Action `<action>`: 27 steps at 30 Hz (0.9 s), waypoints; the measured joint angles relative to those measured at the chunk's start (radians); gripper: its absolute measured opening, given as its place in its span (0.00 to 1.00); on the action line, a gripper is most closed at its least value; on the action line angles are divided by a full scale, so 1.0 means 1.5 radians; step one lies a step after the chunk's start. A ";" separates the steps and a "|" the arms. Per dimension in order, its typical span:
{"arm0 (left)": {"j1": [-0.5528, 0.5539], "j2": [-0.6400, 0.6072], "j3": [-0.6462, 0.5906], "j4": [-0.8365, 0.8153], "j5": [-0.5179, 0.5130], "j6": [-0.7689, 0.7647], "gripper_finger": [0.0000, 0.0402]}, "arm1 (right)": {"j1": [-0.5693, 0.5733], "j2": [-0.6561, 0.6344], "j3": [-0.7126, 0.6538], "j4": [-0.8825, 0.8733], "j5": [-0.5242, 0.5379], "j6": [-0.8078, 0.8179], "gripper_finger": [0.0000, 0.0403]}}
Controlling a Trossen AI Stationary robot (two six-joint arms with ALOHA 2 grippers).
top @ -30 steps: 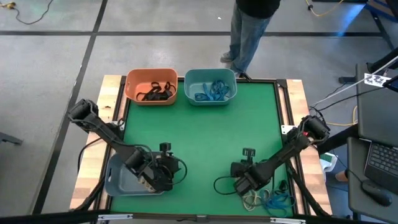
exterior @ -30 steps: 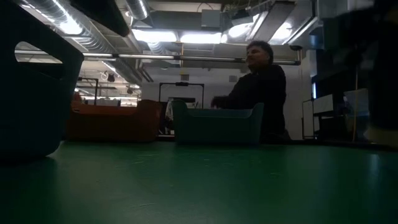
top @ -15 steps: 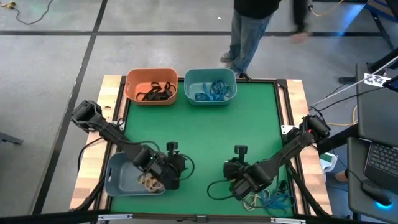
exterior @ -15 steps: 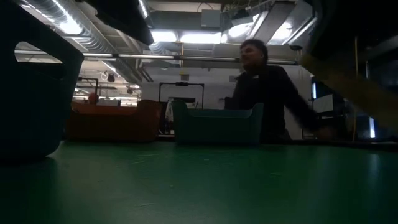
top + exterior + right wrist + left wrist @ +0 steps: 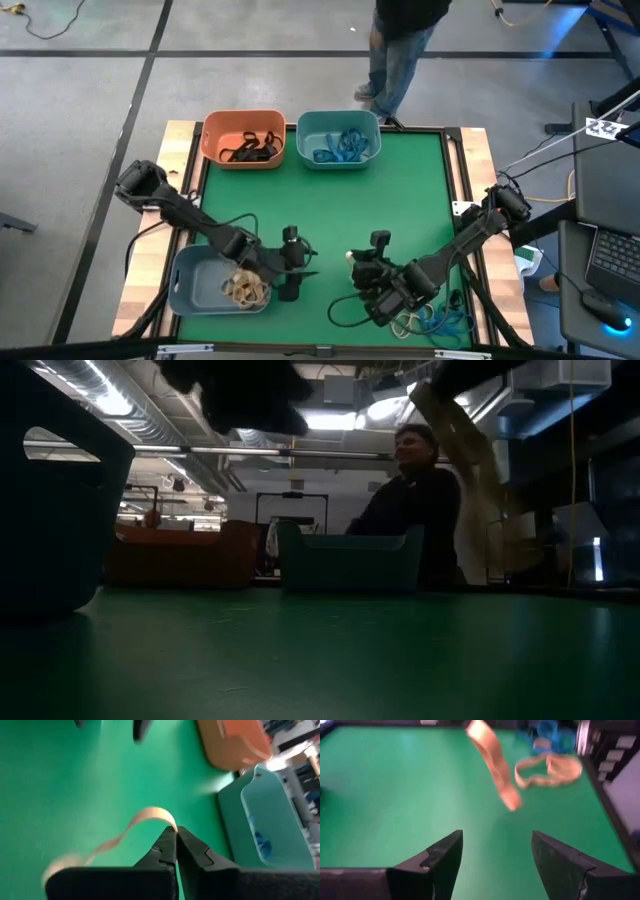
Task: Sort rubber bands into baskets
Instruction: Put the white rubber band into the blue bin
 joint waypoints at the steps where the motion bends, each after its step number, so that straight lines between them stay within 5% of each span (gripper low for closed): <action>1: 0.005 0.000 -0.011 0.037 0.001 0.001 0.58 | 0.000 0.000 0.000 0.012 0.009 -0.006 0.02; 9: 0.030 0.000 -0.067 0.238 0.023 0.014 0.58 | -0.009 0.000 0.000 0.110 0.043 -0.102 0.02; 27: 0.060 0.065 -0.069 0.361 0.030 0.046 0.57 | -0.042 0.000 0.000 0.286 -0.007 -0.264 0.02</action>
